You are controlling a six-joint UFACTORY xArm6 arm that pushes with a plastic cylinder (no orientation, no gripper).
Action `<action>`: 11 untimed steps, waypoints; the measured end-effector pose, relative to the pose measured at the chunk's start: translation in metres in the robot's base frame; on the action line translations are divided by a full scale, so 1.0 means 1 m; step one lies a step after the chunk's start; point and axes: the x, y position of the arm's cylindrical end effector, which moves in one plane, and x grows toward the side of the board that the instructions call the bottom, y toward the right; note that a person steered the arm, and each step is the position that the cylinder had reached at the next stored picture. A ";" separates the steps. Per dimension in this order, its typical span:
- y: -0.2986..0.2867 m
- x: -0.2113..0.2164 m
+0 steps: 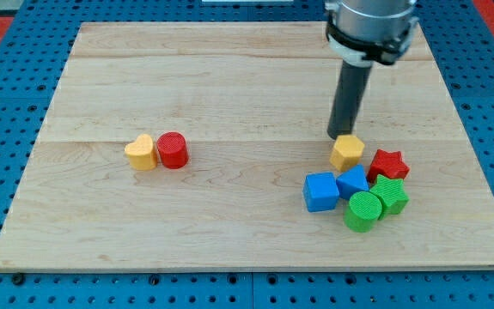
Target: Place the yellow heart red circle parallel to each other
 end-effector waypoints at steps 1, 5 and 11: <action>-0.013 -0.009; -0.332 -0.038; -0.155 0.004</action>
